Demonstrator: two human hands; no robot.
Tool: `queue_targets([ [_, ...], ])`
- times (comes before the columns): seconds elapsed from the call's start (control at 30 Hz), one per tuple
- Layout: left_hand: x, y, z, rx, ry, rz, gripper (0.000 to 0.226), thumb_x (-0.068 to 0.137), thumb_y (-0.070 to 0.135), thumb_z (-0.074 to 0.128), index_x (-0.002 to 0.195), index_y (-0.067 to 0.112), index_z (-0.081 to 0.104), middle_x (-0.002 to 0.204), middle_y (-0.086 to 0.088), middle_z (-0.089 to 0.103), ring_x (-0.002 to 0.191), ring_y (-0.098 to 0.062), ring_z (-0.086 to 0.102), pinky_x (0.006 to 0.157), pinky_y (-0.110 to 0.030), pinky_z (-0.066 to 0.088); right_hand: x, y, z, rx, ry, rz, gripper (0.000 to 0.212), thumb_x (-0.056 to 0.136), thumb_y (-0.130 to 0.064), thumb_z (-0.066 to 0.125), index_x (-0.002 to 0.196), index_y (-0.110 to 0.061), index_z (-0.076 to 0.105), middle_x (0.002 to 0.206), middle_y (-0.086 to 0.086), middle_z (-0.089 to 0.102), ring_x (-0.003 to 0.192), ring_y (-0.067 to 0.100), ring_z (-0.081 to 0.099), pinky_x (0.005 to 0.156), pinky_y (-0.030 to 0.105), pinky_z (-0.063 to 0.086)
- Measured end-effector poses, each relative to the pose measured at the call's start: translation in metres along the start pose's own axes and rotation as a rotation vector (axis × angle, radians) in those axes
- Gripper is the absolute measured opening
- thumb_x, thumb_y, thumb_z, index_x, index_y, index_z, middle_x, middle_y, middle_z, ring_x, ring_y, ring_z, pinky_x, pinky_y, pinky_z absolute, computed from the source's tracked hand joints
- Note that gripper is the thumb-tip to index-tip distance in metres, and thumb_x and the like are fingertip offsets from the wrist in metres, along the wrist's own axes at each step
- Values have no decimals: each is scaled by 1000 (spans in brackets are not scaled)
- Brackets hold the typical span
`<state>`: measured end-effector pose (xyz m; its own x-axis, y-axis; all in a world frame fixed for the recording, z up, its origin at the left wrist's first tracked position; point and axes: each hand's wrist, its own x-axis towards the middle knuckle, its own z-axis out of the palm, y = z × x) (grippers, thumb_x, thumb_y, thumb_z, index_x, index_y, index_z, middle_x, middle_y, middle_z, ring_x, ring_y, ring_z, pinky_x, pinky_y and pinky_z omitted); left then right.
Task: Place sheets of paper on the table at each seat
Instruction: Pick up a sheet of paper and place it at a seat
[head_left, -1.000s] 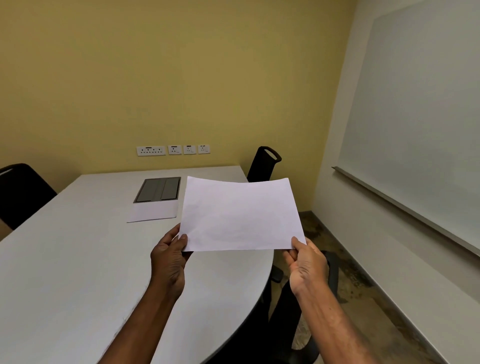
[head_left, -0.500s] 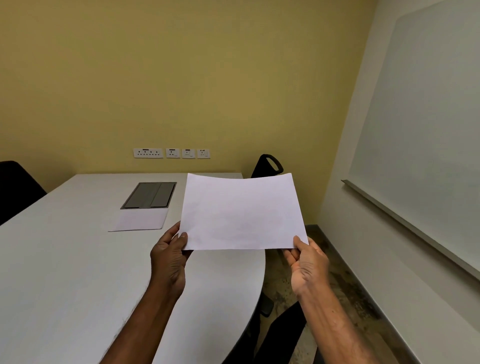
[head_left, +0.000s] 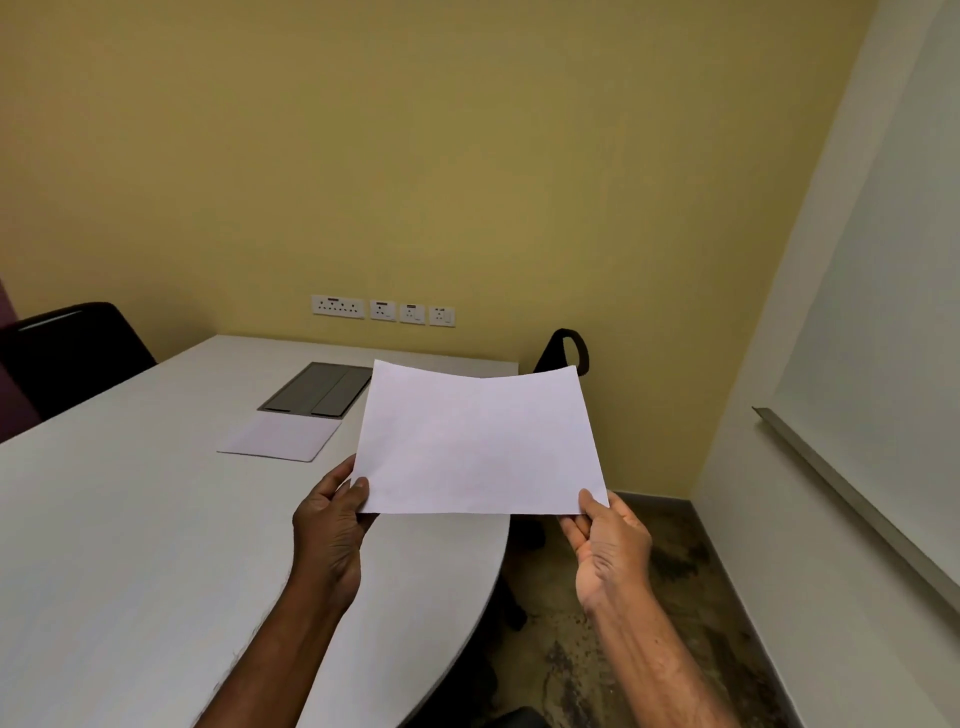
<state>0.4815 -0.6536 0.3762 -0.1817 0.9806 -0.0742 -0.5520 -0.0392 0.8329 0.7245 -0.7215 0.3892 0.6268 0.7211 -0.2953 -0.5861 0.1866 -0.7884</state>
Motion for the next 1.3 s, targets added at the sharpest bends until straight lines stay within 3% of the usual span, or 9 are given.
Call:
queue_targets([
  [0.13,2,-17,30,3,48,18,41,95,-6,53,133,7,59,108,1,72,95,-15,69,72,-22,61,37,-21,-4,-12,-39,34,21,91,-2,67,89,-22,67,86,-1,77,76,14,75,59,27,61],
  [0.3,27,-33,56,6,92,50,40,95,-5,54,132,9,59,112,-3,71,96,-17,69,66,-20,61,83,-26,2,-34,-62,77,19,92,-4,67,91,-22,66,91,1,75,83,17,73,58,26,61],
  [0.53,85,-57,68,-6,179,65,38,93,-6,55,128,7,61,111,-8,72,91,-17,70,63,-20,61,149,-13,46,-85,-107,122,22,92,1,65,87,-20,66,89,2,75,78,17,74,57,26,60],
  [0.7,134,-63,77,27,239,82,38,93,-7,55,129,5,61,115,-12,69,92,-18,69,73,-26,61,190,2,81,-116,-119,157,23,93,2,63,86,-19,65,70,-4,75,62,12,74,49,23,57],
  [0.8,163,-69,86,46,277,90,38,93,-6,56,129,6,61,117,-13,69,96,-24,68,87,-35,53,218,10,97,-151,-130,175,21,93,2,62,86,-18,65,61,-7,74,59,11,74,46,22,56],
  [0.93,200,-84,98,56,335,95,37,93,-6,55,127,8,63,115,-12,69,90,-19,69,84,-33,53,264,20,117,-198,-161,190,19,93,1,62,87,-17,65,60,-7,74,59,12,74,45,23,55],
  [1.07,239,-105,115,74,392,104,36,93,-7,55,124,8,64,110,-10,71,87,-17,70,69,-27,57,322,30,136,-246,-196,213,18,93,2,63,89,-15,66,64,-2,75,61,13,74,49,24,57],
  [1.17,267,-121,132,78,437,117,35,92,-7,55,122,9,65,108,-10,71,87,-19,70,63,-24,60,368,33,150,-275,-223,223,20,92,2,64,86,-17,67,81,5,75,65,16,76,55,26,60],
  [1.3,304,-146,152,108,499,117,34,92,-7,58,122,7,65,111,-13,71,90,-22,70,73,-29,56,421,40,164,-307,-212,218,21,92,2,65,85,-18,67,88,7,74,74,20,75,59,28,62],
])
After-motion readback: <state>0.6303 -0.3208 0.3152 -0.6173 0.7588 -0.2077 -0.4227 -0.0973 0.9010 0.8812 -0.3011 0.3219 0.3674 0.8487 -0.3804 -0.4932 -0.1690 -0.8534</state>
